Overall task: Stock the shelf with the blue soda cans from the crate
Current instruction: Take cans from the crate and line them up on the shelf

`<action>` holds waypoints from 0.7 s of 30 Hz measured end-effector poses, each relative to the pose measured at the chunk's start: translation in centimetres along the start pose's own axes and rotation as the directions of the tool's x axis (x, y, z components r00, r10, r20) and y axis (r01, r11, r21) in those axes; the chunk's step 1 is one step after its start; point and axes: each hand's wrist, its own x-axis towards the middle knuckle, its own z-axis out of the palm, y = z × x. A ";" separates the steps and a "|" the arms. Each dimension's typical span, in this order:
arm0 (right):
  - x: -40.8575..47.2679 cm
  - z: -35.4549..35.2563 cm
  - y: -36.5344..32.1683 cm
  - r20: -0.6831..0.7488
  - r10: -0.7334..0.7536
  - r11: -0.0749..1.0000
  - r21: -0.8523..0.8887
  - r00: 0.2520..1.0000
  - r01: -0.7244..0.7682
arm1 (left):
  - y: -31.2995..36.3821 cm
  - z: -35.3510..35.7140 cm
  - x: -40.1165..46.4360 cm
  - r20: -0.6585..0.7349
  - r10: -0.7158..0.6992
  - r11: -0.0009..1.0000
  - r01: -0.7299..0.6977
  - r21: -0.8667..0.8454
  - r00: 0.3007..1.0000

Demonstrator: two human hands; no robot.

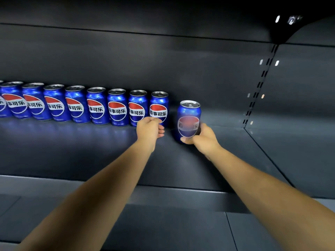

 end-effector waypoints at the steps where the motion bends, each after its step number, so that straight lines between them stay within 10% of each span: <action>1: 0.4 0.1 0.3 -0.016 0.002 1.000 -0.018 1.000 -0.002 | -0.2 0.1 0.3 -0.032 0.014 1.000 -0.014 -0.013 0.999; 21: 4.2 0.4 0.5 0.009 -0.053 0.980 -0.194 0.999 0.053 | -1.5 -0.9 2.7 -0.054 0.103 0.992 -0.099 0.081 0.993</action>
